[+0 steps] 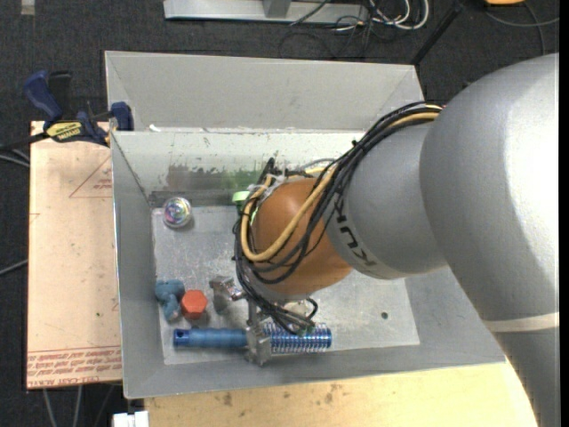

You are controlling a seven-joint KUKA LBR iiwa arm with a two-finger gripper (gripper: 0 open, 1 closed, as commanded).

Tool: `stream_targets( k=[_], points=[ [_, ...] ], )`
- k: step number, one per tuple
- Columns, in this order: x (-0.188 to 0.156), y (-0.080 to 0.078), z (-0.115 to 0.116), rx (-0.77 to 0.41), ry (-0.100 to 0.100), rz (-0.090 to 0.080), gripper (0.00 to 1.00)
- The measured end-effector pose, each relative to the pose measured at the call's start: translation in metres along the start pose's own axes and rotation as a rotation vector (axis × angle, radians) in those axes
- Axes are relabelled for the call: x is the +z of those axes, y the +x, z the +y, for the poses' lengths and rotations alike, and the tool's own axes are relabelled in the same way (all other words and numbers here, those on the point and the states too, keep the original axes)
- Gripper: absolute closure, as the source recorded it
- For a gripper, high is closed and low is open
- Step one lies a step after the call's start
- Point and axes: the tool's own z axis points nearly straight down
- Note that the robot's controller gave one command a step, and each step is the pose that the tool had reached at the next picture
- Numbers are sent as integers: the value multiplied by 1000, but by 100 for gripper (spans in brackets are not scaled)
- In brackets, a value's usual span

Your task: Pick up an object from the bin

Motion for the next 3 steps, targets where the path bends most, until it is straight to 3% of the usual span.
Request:
stream_targets(
  k=[1, 2, 3],
  points=[
    [2, 2, 1, -1, -1, 8, 100],
    [-8, 2, 1, 1, -2, 23, 100],
    [-107, -3, 1, 3, -1, 16, 100]
  ],
)
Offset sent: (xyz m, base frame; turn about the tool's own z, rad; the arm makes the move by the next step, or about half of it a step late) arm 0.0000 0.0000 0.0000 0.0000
